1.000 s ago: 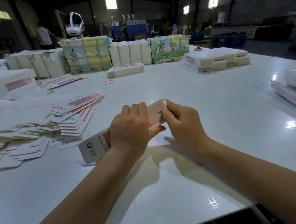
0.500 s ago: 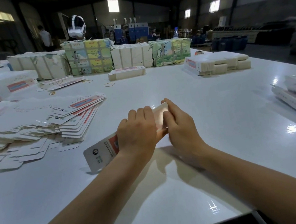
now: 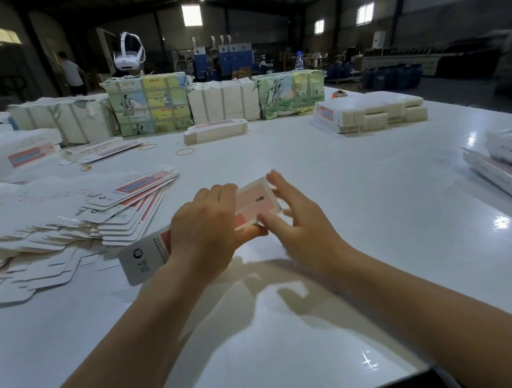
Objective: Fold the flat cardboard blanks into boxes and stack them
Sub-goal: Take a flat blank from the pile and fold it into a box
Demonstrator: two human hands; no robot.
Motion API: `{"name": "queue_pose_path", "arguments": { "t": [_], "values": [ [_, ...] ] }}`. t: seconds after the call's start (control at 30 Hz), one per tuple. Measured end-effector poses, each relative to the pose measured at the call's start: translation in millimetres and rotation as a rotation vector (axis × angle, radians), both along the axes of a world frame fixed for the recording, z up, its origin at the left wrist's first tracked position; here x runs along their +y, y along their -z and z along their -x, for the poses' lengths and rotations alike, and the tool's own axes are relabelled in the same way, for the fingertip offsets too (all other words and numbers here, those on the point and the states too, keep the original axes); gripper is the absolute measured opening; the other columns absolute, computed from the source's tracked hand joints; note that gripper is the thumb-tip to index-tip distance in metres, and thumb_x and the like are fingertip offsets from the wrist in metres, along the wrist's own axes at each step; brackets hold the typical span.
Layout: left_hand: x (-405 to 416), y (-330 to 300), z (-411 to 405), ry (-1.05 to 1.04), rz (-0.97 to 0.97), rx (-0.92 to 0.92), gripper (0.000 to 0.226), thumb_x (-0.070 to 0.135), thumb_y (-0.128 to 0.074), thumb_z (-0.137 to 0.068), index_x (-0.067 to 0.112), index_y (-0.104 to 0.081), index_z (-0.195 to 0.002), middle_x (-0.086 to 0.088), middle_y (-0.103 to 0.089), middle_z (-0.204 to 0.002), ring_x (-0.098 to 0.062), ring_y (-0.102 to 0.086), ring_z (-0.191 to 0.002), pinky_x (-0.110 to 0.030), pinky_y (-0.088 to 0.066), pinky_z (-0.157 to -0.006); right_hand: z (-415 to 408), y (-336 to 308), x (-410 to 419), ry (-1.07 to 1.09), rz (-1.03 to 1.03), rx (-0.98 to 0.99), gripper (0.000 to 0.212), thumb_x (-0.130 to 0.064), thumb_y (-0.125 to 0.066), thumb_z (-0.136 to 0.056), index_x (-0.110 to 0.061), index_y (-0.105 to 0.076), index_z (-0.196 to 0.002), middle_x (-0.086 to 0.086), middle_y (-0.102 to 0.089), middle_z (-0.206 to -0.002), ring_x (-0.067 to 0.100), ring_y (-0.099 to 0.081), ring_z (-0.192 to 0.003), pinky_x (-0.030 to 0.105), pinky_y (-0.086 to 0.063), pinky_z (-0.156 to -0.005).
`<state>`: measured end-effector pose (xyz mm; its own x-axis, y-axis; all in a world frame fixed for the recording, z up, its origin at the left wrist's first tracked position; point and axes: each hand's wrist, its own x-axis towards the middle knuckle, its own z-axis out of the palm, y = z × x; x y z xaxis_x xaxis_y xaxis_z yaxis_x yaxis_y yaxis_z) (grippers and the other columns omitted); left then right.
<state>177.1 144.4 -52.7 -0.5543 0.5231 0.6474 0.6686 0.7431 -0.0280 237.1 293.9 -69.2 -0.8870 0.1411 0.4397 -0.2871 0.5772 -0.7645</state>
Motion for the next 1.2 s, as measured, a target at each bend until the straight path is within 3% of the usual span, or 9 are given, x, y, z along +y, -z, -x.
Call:
{"name": "queue_pose_path", "arguments": {
  "t": [0.07,0.13,0.27,0.37,0.47,0.6,0.8,0.97,1.2],
  "values": [
    [-3.8,0.6,3.2,0.025,0.043,0.015,0.069,0.061,-0.072,-0.065,0.006,-0.061,-0.105,-0.010,-0.065,-0.088,-0.032,-0.059,-0.075,-0.030,-0.033,-0.055,-1.1,-3.5,6.0,-0.021,-0.159,0.079,0.074,-0.016,-0.059,-0.091,-0.019,-0.014,-0.150,-0.003,-0.018,-0.158,0.013,-0.020,-0.143,0.027,-0.019,-0.116],
    [-7.8,2.7,4.9,0.036,0.103,0.022,0.067,0.061,-0.075,-0.061,0.008,-0.061,-0.101,-0.008,-0.065,-0.084,-0.031,-0.059,-0.072,-0.030,-0.032,-0.054,-1.5,-4.0,12.4,-0.062,-0.380,0.147,0.078,-0.011,-0.063,-0.088,-0.014,-0.016,-0.149,0.001,-0.017,-0.157,0.017,-0.014,-0.145,0.027,-0.014,-0.118],
    [-11.2,4.2,3.5,0.029,0.150,-0.102,0.068,0.067,-0.069,-0.063,0.016,-0.058,-0.107,-0.001,-0.064,-0.092,-0.025,-0.060,-0.083,-0.032,-0.038,-0.061,-1.4,-0.2,12.0,-0.149,-0.630,0.248,0.061,-0.012,-0.069,-0.084,0.001,-0.042,-0.138,0.019,-0.051,-0.134,0.038,-0.043,-0.122,0.044,-0.037,-0.104],
    [-9.8,6.6,7.4,0.072,0.228,-0.190,0.070,0.065,-0.061,-0.073,0.012,-0.056,-0.119,-0.006,-0.063,-0.108,-0.026,-0.057,-0.098,-0.035,-0.042,-0.080,3.3,7.6,11.7,-0.144,-0.753,0.258,0.057,-0.019,-0.066,-0.087,0.001,-0.046,-0.136,0.025,-0.056,-0.121,0.043,-0.049,-0.108,0.047,-0.042,-0.093],
    [-7.7,11.2,9.5,0.207,0.164,0.017,0.074,0.059,-0.046,-0.074,-0.003,-0.063,-0.111,-0.019,-0.065,-0.109,-0.039,-0.060,-0.097,-0.049,-0.048,-0.082,9.6,9.6,19.7,0.047,-0.841,0.163,0.059,-0.031,-0.057,-0.092,-0.016,-0.036,-0.145,0.018,-0.053,-0.125,0.034,-0.045,-0.110,0.043,-0.039,-0.090],
    [-4.4,29.8,23.2,0.223,0.022,0.051,0.057,0.051,-0.041,-0.085,0.007,-0.063,-0.115,-0.014,-0.062,-0.118,-0.034,-0.054,-0.106,-0.052,-0.048,-0.082,8.9,-15.6,58.3,0.379,-0.736,0.087,0.047,-0.035,-0.049,-0.093,-0.030,-0.043,-0.139,0.012,-0.055,-0.116,0.028,-0.047,-0.101,0.038,-0.040,-0.079],
    [-11.1,77.2,72.5,0.258,-0.046,-0.219,0.045,0.064,-0.044,-0.082,0.039,-0.054,-0.118,0.036,-0.039,-0.126,-0.012,-0.050,-0.113,-0.037,-0.043,-0.091,-34.5,-54.0,182.3,0.881,-0.741,0.134,0.036,-0.035,-0.048,-0.089,-0.030,-0.060,-0.123,0.010,-0.057,-0.102,0.027,-0.047,-0.094,0.037,-0.031,-0.075],
    [-11.5,94.3,90.6,0.286,-0.070,-0.319,0.027,0.059,-0.051,-0.080,0.051,-0.056,-0.106,0.031,-0.050,-0.118,-0.005,-0.052,-0.111,-0.038,-0.044,-0.091,-109.5,-11.9,310.2,1.228,-0.757,-0.339,0.031,-0.034,-0.047,-0.092,-0.029,-0.059,-0.121,0.011,-0.047,-0.127,0.032,-0.037,-0.119,0.059,-0.019,-0.106],
    [4.2,77.6,65.4,0.344,-0.043,-0.327,0.017,0.055,-0.046,-0.083,0.051,-0.055,-0.097,0.030,-0.054,-0.102,-0.008,-0.055,-0.092,-0.042,-0.049,-0.074,-144.0,5.1,344.2,1.375,-0.691,-0.432,0.031,-0.028,-0.045,-0.095,-0.022,-0.056,-0.124,0.015,-0.051,-0.125,0.036,-0.046,-0.111,0.060,-0.037,-0.099]
  ]
}}
